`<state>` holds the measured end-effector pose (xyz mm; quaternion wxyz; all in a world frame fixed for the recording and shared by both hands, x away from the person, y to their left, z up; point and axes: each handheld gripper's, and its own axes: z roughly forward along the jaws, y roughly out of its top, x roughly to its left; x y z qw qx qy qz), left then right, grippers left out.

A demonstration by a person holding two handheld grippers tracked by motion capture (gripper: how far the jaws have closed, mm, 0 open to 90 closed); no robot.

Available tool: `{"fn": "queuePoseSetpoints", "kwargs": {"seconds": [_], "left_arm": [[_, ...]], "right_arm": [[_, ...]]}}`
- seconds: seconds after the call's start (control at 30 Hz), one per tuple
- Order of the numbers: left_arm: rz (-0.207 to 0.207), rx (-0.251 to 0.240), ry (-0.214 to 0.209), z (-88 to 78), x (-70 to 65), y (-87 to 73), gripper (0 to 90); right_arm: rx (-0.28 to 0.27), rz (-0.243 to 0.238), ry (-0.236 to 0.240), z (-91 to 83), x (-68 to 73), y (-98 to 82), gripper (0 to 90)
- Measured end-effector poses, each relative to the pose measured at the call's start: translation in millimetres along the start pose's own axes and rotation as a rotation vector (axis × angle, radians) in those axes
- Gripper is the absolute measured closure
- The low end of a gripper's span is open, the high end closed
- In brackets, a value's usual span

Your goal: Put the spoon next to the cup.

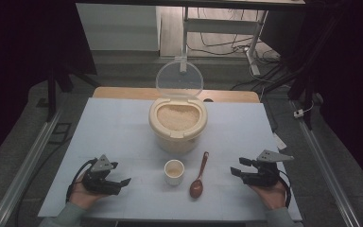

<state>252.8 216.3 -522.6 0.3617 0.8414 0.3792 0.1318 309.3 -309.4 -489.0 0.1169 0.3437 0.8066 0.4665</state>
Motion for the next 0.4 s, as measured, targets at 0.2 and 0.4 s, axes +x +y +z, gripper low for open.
{"fn": "queuePoseSetpoints", "kwargs": {"seconds": [0.2, 0.4], "left_arm": [[-0.007, -0.009, 0.000, -1.0, 0.1, -0.3, 19.3], [-0.010, -0.015, 0.001, -1.9, 0.2, -0.3, 19.3]], "right_arm": [[-0.011, -0.015, 0.014, -4.9, -0.8, -5.5, 38.9], [-0.006, -0.045, 0.015, -5.3, 1.2, -4.9, 39.4]]}}
